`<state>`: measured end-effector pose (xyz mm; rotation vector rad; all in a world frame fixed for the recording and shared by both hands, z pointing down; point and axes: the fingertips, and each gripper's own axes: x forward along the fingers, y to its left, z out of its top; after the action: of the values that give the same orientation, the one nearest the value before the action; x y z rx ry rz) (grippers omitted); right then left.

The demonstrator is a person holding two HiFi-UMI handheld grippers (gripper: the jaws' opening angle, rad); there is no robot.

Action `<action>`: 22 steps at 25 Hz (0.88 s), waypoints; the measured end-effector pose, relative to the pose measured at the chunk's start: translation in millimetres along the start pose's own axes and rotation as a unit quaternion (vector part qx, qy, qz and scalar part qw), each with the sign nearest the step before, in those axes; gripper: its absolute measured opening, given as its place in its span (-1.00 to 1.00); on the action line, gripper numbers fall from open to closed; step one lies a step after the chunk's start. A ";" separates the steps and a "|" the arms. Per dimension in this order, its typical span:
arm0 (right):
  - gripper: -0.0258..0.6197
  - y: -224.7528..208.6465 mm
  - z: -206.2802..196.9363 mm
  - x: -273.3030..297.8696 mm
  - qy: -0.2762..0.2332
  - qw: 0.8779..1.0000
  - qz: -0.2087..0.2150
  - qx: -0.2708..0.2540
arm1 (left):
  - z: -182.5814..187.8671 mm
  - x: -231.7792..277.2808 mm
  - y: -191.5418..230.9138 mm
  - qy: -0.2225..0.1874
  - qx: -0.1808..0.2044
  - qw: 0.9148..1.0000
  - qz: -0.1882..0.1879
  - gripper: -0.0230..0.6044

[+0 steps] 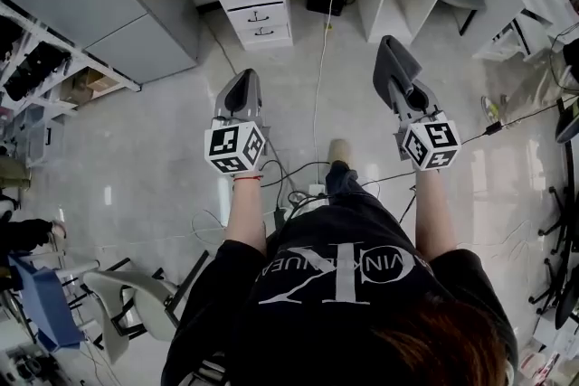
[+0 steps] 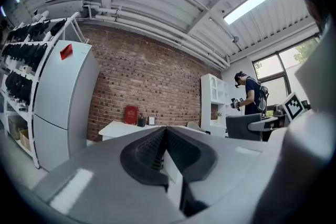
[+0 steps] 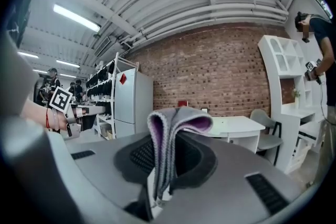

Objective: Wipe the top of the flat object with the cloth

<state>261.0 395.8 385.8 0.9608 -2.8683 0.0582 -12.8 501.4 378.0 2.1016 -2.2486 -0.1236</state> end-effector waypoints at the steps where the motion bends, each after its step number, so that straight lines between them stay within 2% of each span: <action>1: -0.74 -9.1 2.4 11.4 -0.001 1.000 0.002 0.002 | -1.8 14.0 1.2 0.005 0.000 1.000 0.000 -0.89; 5: -0.74 -47.3 6.1 54.8 0.005 1.000 0.007 0.014 | -10.7 70.3 10.0 0.025 0.001 1.000 0.008 -0.89; 13: -0.75 -127.0 -5.6 132.0 0.030 0.999 0.012 0.024 | -17.0 182.2 26.9 0.030 -0.009 0.999 0.025 -0.89; 22: -0.74 -180.7 -12.5 188.4 0.030 0.998 0.022 0.042 | -33.1 264.4 23.8 0.042 -0.004 0.999 0.017 -0.89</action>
<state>221.8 139.8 421.2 0.8951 -2.8518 0.2087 -51.1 238.7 410.6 2.0243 -2.2314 -0.0417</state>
